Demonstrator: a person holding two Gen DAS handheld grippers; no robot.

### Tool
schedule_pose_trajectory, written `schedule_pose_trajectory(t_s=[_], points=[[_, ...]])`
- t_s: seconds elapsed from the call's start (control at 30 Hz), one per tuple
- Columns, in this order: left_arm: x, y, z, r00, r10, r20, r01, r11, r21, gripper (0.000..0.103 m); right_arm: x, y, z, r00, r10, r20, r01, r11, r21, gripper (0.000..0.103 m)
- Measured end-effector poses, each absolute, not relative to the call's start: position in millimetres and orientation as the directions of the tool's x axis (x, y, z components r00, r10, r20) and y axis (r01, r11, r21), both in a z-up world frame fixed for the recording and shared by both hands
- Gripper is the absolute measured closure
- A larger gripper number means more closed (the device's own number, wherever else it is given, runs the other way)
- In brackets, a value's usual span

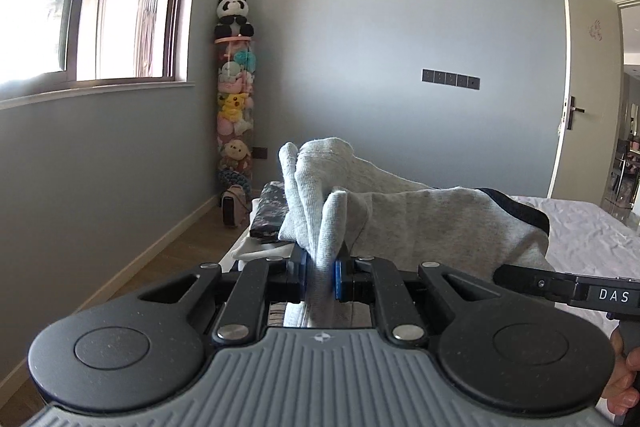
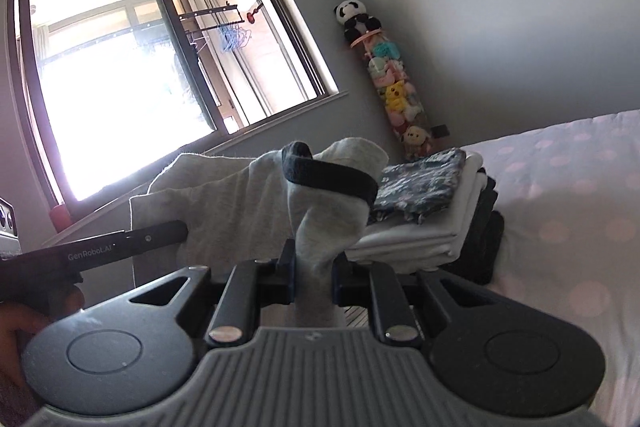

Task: Fold clothes
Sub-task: 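Grasp the folded grey shirt with both grippers and lift it, then carry the grey shirt onto the clothes stack and open both grippers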

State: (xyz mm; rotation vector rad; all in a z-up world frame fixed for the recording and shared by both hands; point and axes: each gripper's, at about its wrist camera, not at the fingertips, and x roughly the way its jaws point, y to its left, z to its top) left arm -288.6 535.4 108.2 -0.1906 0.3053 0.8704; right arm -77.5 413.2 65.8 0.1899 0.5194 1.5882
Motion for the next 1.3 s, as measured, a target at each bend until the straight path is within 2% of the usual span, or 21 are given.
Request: schedule_pose_trajectory(t_s=[0.17,0.5,0.77,0.9,1.0,1.03,1.13,1.27,1.3], points=[[-282,571,79,0.594,0.701,-0.394,-0.769,0.639,-0.022,0.089,-83,448,47,-0.106,0.963,-0.247,-0.899,0.014,0.438,0.085],[-250,657,3,0.568,0.602,-0.561,-0.729,0.685,-0.003,0.088,-44,525,-22,-0.091,0.912,-0.4,-0.903,0.094,0.419,0.085],[-243,695,-49,0.516,0.547,-0.659,-0.722,0.692,0.009,0.088,-15,570,-79,-0.137,0.859,-0.493,-0.869,0.134,0.475,0.084],[-244,699,-58,0.507,0.542,-0.671,-0.727,0.687,0.006,0.087,-9,573,-94,-0.165,0.851,-0.499,-0.853,0.13,0.505,0.082],[-247,698,-52,0.501,0.557,-0.662,-0.745,0.668,-0.002,0.078,1,572,-96,-0.198,0.854,-0.481,-0.816,0.128,0.563,0.074],[-249,699,-48,0.502,0.558,-0.661,-0.752,0.659,-0.014,0.077,6,571,-95,-0.207,0.857,-0.472,-0.796,0.133,0.59,0.068],[-249,704,-44,0.484,0.572,-0.663,-0.775,0.632,-0.021,0.076,25,570,-95,-0.205,0.876,-0.437,-0.722,0.166,0.672,0.059],[-248,711,-41,0.455,0.591,-0.666,-0.805,0.593,-0.024,0.077,46,578,-99,-0.236,0.885,-0.401,-0.611,0.185,0.77,0.059],[-247,713,-40,0.448,0.596,-0.667,-0.812,0.583,-0.024,0.079,48,580,-99,-0.242,0.886,-0.396,-0.6,0.185,0.779,0.07]])
